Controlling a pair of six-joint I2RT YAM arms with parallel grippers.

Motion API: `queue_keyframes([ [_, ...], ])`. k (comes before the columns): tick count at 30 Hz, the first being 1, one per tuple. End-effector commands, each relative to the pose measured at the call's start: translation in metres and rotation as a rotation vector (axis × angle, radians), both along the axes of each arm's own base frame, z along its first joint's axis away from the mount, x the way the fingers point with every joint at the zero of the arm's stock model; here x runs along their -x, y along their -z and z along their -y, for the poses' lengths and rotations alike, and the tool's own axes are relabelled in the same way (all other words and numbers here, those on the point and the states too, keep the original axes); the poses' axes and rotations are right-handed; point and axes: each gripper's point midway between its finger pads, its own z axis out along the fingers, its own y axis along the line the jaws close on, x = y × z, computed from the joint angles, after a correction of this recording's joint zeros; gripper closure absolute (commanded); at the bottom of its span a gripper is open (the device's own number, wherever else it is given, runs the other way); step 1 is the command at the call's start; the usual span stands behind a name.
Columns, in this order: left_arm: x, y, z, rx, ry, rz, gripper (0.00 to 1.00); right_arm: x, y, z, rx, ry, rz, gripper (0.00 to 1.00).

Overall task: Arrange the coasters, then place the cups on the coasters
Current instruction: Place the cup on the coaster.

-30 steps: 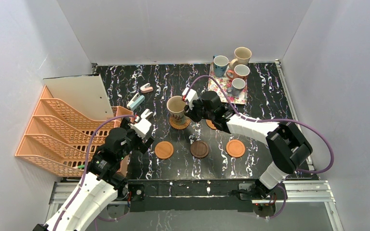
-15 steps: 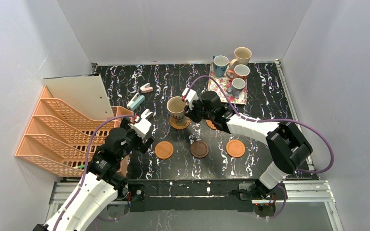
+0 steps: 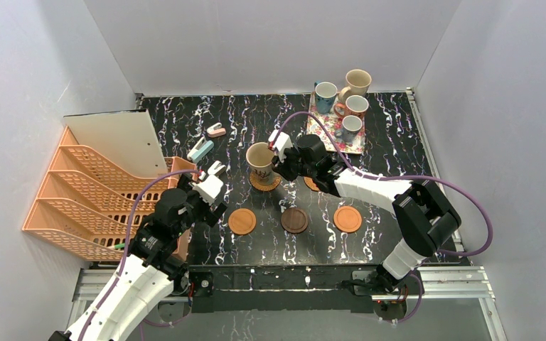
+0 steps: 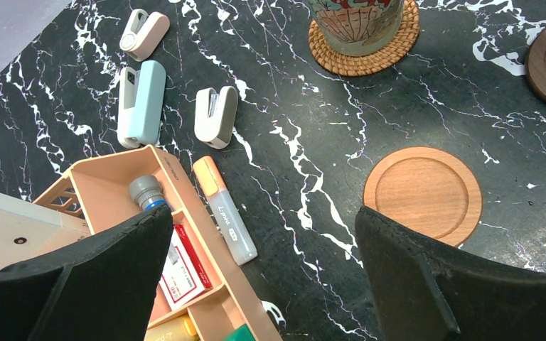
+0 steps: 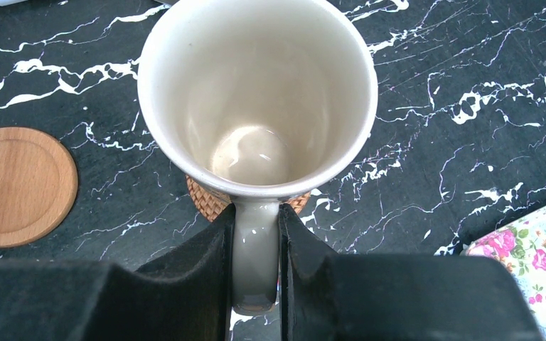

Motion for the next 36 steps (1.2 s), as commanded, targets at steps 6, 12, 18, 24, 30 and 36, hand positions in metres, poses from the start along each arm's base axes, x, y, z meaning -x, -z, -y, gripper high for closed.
queue_keyframes([
  [6,0.003,0.004,-0.001,-0.007,0.006,-0.008,0.02,-0.014,-0.067,-0.020,-0.136,-0.042,0.161,0.90],
  [12,0.002,0.004,-0.001,-0.007,0.006,-0.008,0.02,-0.013,-0.067,-0.020,-0.133,-0.049,0.160,0.85],
  [18,0.002,0.004,-0.001,-0.007,0.006,-0.008,0.02,-0.012,-0.070,-0.020,-0.132,-0.056,0.161,0.80],
  [24,0.003,0.004,-0.001,-0.007,0.006,-0.008,0.02,-0.011,-0.072,-0.019,-0.132,-0.057,0.167,0.76],
  [30,0.002,0.004,-0.001,-0.007,0.006,-0.007,0.02,-0.011,-0.074,-0.019,-0.130,-0.063,0.169,0.70],
  [36,0.003,0.004,-0.001,-0.007,0.007,-0.009,0.02,-0.010,-0.076,-0.019,-0.129,-0.067,0.176,0.67],
])
